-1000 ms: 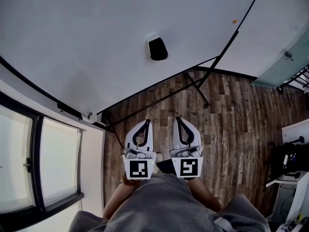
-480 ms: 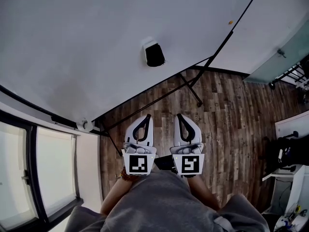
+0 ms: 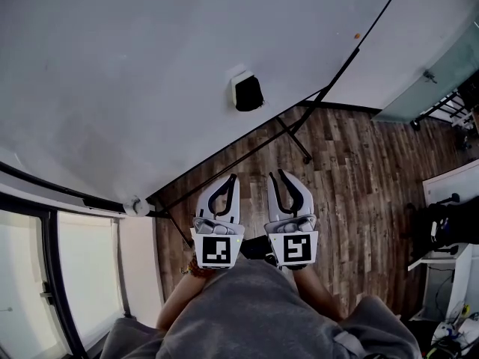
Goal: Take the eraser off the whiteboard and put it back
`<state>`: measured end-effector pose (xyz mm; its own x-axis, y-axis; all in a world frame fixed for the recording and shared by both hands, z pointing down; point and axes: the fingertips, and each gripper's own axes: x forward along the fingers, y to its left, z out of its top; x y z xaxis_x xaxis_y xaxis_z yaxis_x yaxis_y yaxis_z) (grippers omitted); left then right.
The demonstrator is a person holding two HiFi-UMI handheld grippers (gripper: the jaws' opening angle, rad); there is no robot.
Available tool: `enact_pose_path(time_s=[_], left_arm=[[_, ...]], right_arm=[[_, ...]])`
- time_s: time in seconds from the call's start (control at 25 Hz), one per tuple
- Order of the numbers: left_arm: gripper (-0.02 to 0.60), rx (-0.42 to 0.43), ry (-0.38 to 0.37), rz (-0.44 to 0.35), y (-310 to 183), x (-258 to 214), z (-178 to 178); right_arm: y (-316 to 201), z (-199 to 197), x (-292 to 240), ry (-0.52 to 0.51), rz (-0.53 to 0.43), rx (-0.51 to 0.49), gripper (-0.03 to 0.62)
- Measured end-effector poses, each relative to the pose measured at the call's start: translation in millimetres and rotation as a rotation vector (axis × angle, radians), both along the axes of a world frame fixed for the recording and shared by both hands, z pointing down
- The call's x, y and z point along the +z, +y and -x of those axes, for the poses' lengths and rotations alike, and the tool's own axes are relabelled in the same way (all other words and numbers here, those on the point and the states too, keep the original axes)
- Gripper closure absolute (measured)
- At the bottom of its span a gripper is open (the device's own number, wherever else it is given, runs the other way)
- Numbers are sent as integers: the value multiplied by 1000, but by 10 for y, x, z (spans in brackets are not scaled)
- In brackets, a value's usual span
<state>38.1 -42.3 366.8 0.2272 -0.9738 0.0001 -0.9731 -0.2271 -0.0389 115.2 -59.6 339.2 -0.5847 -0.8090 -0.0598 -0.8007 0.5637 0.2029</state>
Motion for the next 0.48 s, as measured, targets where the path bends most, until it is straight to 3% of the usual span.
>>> enact_pose_path(time_s=[0.48], left_arm=[[575, 30, 53, 6, -178, 96, 488]], right_arm=[[-115, 516, 86, 49, 0, 3, 477]])
